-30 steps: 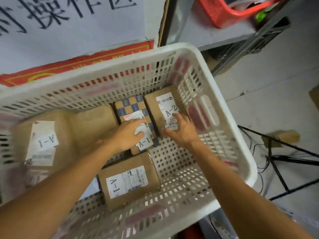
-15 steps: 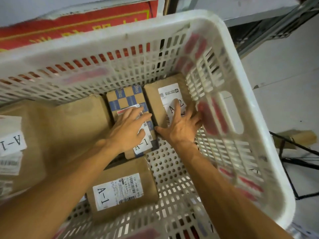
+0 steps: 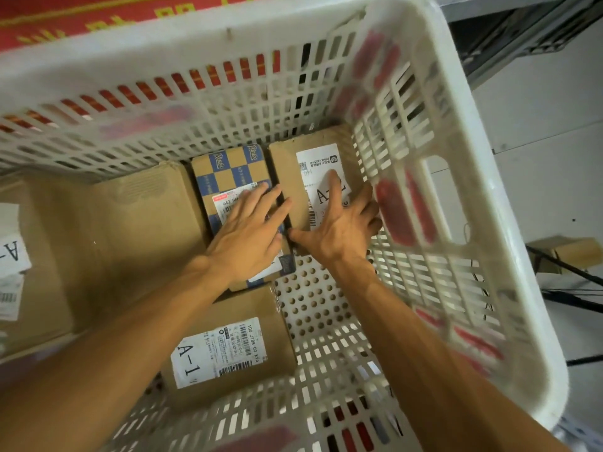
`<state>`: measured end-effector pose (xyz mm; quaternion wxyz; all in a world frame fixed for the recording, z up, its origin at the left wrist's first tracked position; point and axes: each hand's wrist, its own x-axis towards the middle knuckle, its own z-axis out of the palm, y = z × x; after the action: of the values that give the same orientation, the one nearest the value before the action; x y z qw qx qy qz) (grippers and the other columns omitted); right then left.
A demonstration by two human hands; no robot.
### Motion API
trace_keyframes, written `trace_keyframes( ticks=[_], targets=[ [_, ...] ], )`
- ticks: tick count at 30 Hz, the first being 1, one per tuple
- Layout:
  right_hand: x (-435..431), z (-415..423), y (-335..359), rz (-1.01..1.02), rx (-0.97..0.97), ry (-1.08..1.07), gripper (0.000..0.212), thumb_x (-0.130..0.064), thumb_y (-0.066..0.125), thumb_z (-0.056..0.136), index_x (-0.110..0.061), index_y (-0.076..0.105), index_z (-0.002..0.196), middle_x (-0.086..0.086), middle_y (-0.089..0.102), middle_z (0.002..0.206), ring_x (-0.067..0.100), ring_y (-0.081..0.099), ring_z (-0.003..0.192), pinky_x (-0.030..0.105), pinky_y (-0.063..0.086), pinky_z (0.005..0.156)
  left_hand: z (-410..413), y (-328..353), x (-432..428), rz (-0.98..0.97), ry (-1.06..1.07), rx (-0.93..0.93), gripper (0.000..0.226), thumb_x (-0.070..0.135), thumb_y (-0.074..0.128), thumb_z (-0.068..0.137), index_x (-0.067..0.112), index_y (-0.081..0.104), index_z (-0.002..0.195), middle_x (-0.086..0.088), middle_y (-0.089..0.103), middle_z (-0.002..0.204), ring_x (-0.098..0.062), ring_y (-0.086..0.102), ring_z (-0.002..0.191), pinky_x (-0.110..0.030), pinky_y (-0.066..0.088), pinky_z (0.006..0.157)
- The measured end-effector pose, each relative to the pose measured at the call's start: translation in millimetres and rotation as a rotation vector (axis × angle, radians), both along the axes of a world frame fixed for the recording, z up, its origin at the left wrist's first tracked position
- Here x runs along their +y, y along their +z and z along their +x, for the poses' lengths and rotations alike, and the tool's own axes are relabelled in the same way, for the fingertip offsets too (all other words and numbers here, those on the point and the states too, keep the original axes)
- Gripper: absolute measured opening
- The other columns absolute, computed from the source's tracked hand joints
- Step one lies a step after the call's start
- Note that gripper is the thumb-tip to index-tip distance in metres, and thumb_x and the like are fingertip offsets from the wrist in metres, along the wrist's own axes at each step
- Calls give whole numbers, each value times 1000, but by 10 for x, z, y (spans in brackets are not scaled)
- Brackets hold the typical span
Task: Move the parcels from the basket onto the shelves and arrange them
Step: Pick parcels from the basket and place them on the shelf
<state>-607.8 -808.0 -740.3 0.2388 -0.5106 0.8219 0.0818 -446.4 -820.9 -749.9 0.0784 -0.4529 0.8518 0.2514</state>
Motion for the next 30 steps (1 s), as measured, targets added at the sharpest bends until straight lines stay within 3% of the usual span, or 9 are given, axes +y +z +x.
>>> trace_keyframes(
  ticks=[3,7,9,13,16,19,21,23,30],
  targets=[
    [80,29,172,-72,-27,-44,112,-73,72,53,-35,18,144,26,21,143,45,34,123,58,33,100,-15,45,59,57,67,121,59,31,37,100,18,14,153,-4,4,161,-21,1,148,-37,5,120],
    [238,-25,402,-200,-69,-79,105,-80,53,49,-33,28,139,23,22,141,43,35,118,56,35,95,-104,199,119,253,297,421,63,41,36,100,33,3,152,20,2,156,13,-3,138,-12,3,112],
    [288,-50,476,-249,-102,-102,103,-76,56,50,-33,28,139,21,19,145,43,32,123,57,32,100,-160,280,151,287,337,513,64,46,35,97,40,-1,151,26,0,154,22,-5,134,0,0,106],
    [393,-52,602,-338,-125,-111,102,-74,64,53,-32,32,140,20,18,147,41,27,130,60,26,108,-172,360,163,567,577,708,82,38,55,93,53,-6,145,31,8,149,-6,23,143,-28,24,114],
    [499,-62,688,-352,-148,-114,102,-76,63,56,-30,32,142,19,21,147,41,25,135,61,23,111,-145,423,157,632,625,723,86,33,67,87,62,6,140,24,9,151,-15,33,139,-42,34,113],
    [551,-59,779,-367,-200,-125,100,-74,65,57,-31,32,140,17,19,148,39,22,136,61,23,111,-125,493,199,680,682,743,88,42,72,79,66,11,137,25,5,151,-20,33,139,-44,39,109],
    [569,-39,853,-380,-228,-124,99,-73,64,57,-31,31,140,15,17,149,38,23,135,61,26,110,-119,556,238,765,721,833,91,48,75,70,68,14,134,28,20,147,-14,42,133,-37,46,101],
    [579,-6,926,-379,-264,-137,99,-73,63,58,-32,29,142,16,17,150,39,25,135,60,29,109,-123,638,261,822,757,904,95,49,80,62,71,16,129,15,29,152,-13,46,130,-39,48,100],
    [638,112,1157,-347,-462,-1,99,-58,77,68,-33,24,148,10,16,150,30,19,139,47,24,113,185,923,283,747,937,881,101,14,77,76,64,16,138,4,44,146,-22,54,121,-53,50,93]
  ],
)
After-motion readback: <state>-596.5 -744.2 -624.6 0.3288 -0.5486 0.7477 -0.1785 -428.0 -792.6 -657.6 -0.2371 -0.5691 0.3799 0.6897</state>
